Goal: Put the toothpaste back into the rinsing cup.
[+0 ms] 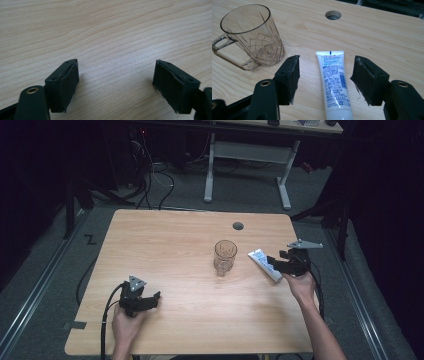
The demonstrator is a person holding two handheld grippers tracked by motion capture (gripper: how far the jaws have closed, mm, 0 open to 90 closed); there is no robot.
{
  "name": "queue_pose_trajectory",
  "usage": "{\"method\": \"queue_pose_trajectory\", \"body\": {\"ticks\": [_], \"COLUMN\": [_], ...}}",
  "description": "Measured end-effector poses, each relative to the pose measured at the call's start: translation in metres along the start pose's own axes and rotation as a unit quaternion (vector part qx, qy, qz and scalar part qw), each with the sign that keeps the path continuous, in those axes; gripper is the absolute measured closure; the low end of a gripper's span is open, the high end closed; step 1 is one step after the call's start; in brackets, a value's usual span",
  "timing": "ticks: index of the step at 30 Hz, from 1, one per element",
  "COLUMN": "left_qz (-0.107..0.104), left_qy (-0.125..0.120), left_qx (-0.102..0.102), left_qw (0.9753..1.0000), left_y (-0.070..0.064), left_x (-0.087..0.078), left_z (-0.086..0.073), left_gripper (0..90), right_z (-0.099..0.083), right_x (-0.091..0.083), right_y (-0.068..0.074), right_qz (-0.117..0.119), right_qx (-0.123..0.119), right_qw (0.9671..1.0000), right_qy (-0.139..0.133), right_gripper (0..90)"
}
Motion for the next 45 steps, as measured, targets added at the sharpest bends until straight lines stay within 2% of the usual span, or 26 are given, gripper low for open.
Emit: {"method": "queue_pose_trajectory", "body": {"ticks": [15, 29, 45], "left_qz": [0.0, 0.0, 0.0], "left_qy": [0.0, 0.0, 0.0], "left_qx": [-0.001, 0.0, 0.0], "left_qw": [1.0, 1.0, 1.0], "left_y": [0.0, 0.0, 0.0], "left_x": [0.0, 0.0, 0.0], "left_z": [0.0, 0.0, 0.0], "left_gripper": [21.0, 21.0, 21.0], "right_z": [0.01, 0.015, 0.02], "right_x": [0.011, 0.024, 0.045], "right_y": [0.002, -0.001, -0.002], "right_qz": [0.005, 0.01, -0.003], "right_qx": [-0.021, -0.023, -0.044], "right_qw": [0.9995, 0.9988, 0.9961], "right_qy": [0.022, 0.041, 0.076], "right_gripper": [39.5, 39.5, 41.0]}}
Point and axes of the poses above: each handheld gripper's, and its own axes: x roughly forward along the jaws, z roughly out of its top, y roughly to its left, the point moved 7 cm from there along x, roughly forward along the jaws, and after that the axes turned 6 degrees about -x, right-handed, at the moved point
